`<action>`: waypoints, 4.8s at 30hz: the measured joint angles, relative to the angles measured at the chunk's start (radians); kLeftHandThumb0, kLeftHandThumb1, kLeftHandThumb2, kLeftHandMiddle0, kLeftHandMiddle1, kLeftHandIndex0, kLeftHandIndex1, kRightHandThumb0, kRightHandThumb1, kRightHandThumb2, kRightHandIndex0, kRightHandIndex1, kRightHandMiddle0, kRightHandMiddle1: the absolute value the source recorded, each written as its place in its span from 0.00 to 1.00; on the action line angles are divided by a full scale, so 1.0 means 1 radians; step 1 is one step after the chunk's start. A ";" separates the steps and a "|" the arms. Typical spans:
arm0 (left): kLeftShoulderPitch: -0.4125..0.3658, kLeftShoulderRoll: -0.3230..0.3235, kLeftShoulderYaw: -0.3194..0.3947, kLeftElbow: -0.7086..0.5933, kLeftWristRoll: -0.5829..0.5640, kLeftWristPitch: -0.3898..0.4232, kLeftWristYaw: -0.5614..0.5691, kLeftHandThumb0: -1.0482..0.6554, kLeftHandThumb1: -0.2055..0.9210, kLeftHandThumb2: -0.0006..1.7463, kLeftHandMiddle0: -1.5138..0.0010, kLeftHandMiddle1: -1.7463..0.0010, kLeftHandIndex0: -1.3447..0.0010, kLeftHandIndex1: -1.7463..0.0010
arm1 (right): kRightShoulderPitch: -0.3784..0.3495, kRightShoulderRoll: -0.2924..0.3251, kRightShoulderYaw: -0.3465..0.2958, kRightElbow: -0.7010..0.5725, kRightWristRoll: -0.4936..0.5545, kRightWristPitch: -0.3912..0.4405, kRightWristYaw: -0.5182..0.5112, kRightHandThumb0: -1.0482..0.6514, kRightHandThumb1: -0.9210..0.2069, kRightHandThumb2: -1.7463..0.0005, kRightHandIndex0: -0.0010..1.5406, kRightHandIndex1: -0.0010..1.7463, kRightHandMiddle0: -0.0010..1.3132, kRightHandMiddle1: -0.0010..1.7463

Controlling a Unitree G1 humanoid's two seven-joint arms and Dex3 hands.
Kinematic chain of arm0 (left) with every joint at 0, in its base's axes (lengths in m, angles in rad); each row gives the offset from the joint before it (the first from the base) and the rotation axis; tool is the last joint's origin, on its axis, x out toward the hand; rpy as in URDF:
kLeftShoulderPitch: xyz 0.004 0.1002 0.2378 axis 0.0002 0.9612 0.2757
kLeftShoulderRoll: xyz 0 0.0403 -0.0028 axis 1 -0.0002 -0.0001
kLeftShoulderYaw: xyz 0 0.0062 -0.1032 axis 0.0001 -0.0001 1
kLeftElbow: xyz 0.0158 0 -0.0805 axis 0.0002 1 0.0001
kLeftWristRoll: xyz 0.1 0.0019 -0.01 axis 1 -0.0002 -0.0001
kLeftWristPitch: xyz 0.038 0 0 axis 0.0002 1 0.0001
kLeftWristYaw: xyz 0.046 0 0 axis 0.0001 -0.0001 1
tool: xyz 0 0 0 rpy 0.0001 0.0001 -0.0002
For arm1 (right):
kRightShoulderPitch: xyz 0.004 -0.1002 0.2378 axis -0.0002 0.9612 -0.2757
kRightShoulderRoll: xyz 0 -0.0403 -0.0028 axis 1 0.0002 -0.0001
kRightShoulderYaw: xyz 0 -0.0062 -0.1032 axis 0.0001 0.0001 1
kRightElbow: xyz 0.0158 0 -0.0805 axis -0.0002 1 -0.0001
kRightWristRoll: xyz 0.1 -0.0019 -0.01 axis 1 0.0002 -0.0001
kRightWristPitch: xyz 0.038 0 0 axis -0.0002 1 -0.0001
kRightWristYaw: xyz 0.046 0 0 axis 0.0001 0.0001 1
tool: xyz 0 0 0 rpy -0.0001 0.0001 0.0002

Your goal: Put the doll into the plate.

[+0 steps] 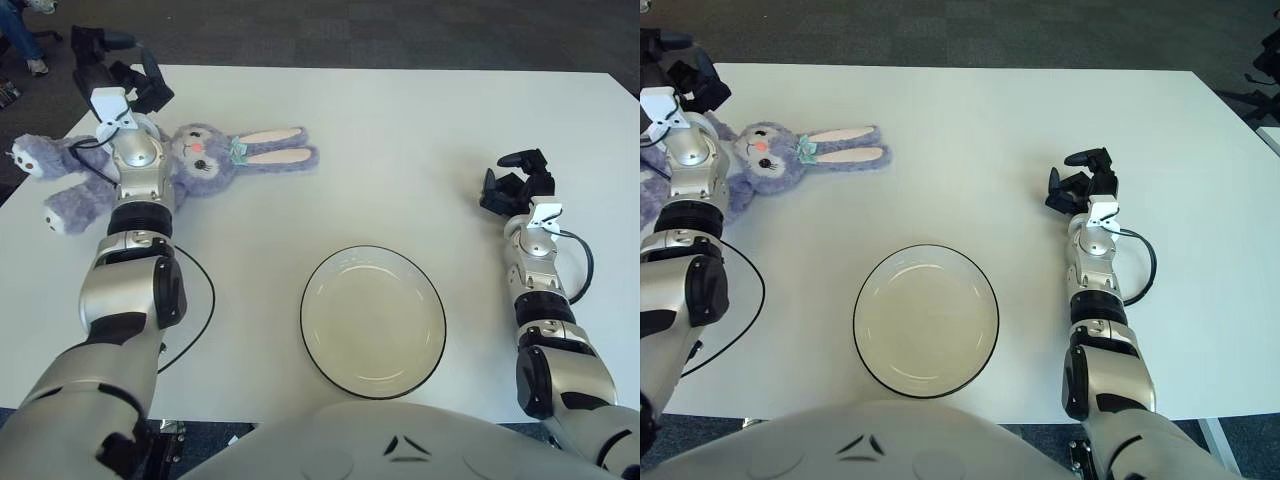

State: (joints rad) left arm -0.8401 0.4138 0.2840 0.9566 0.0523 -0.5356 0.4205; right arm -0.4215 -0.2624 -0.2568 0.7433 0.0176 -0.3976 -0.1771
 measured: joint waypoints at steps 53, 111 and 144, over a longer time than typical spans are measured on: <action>0.104 0.060 0.087 -0.278 0.016 0.334 0.162 0.37 0.63 0.62 0.29 0.00 0.65 0.00 | -0.160 -0.024 0.046 0.263 -0.007 -0.082 0.021 0.61 0.47 0.32 0.44 0.89 0.24 1.00; -0.012 0.099 -0.065 0.122 0.070 0.436 0.002 0.38 0.69 0.57 0.34 0.00 0.69 0.00 | -0.113 -0.027 0.045 0.175 -0.004 -0.047 0.044 0.61 0.48 0.31 0.45 0.89 0.24 1.00; -0.015 0.055 -0.089 0.183 0.050 0.351 -0.042 0.38 0.68 0.57 0.33 0.00 0.69 0.00 | -0.100 -0.032 0.038 0.143 0.004 -0.015 0.067 0.61 0.49 0.31 0.45 0.89 0.25 1.00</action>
State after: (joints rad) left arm -0.8547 0.4686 0.1951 1.1399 0.1026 -0.1848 0.3784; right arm -0.5217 -0.2941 -0.2186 0.8866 0.0218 -0.4124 -0.1096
